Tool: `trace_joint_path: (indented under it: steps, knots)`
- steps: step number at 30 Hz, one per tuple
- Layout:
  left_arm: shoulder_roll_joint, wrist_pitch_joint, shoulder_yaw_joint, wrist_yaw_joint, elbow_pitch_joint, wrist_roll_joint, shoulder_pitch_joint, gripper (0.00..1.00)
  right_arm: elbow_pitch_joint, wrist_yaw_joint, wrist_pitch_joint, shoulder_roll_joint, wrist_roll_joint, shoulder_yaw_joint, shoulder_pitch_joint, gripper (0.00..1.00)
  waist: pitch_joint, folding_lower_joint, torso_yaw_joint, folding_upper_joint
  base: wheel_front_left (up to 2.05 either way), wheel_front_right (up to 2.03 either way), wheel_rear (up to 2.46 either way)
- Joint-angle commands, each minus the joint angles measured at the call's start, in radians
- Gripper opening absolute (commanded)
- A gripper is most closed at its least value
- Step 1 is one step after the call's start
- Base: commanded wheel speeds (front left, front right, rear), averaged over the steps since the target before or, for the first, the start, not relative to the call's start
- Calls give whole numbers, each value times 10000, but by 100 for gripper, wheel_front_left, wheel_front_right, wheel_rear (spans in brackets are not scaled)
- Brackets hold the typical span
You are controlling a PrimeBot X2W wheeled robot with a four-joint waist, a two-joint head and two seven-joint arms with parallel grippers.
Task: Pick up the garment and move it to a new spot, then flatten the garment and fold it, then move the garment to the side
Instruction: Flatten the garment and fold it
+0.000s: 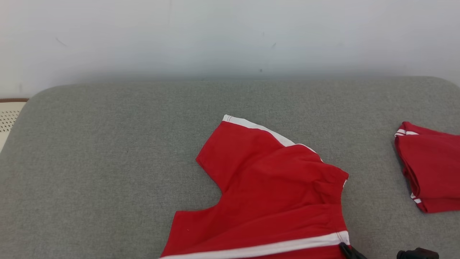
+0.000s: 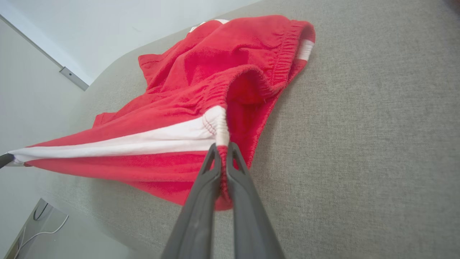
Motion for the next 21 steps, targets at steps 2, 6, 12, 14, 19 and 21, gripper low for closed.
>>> trace_joint_path:
  steps: [2,6,12,14,19,21]
  knots:
    - [56,-92,116,-71,-93,-66,-407,0,-146,-7,66,210,192,-253,28,0,139,1,-130,1,0,0,0]
    - [19,-100,233,-319,-37,-292,-1220,0,-524,-7,251,775,528,-693,-205,0,398,1,-427,1,0,0,0]
    - [25,48,287,-723,659,-55,-3518,0,-791,-7,394,1521,579,-1327,-903,0,997,1,-809,1,0,0,0]
    - [-64,83,245,-903,1106,-2,-4493,0,-804,-6,377,1815,624,-1454,-1227,0,1250,1,-941,1,0,0,0]
    - [-346,263,-16,-1508,2627,-94,-6754,0,-431,-6,148,2555,550,-1812,-2121,0,1890,1,-1343,1,0,0,0]
    - [-388,340,-115,-1767,3422,-49,-7616,0,-174,-4,48,2878,520,-1882,-2501,0,2142,1,-1542,1,0,0,0]
